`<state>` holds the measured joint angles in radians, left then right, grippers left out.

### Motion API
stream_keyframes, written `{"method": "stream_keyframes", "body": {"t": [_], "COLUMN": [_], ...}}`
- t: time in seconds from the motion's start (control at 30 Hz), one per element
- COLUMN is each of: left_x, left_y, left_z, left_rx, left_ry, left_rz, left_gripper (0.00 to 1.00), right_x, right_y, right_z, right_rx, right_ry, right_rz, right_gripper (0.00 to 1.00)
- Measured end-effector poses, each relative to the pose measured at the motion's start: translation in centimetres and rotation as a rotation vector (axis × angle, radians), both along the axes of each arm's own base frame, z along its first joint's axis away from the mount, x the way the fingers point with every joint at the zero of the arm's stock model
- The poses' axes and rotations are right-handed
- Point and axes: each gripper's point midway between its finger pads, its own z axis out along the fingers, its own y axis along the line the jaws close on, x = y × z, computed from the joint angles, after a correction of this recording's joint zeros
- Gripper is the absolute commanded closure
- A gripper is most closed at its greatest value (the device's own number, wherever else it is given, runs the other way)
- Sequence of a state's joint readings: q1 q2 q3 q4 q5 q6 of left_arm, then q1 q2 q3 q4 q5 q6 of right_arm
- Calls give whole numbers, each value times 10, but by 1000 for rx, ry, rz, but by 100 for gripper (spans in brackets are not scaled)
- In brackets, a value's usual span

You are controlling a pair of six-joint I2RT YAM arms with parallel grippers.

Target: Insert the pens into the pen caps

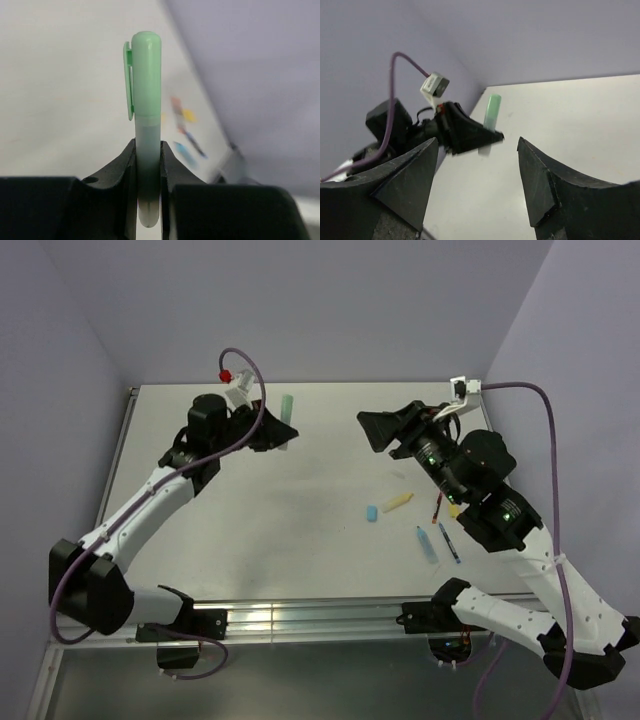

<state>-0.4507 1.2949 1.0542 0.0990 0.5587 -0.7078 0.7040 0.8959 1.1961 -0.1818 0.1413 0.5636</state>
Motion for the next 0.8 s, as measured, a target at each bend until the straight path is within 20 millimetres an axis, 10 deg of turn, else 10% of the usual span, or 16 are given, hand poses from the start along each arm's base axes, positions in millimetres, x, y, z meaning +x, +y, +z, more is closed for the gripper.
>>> {"method": "stream_keyframes", "body": {"t": [0.2, 0.47, 0.8], "left_x": [107, 113, 113], "left_y": [83, 165, 187], "left_z": [-97, -250, -277], "left_rx": [450, 1031, 1221], "left_ry": [200, 466, 467], "left_rz": [533, 726, 745], "left_gripper": [100, 91, 79], "right_x": [14, 41, 40], "right_y": [-32, -32, -34], "right_z": [-27, -115, -150], "right_rx": [-89, -234, -267], "right_ry": [67, 272, 347], "right_rz": [-109, -120, -89], "right_gripper": [28, 28, 29]}}
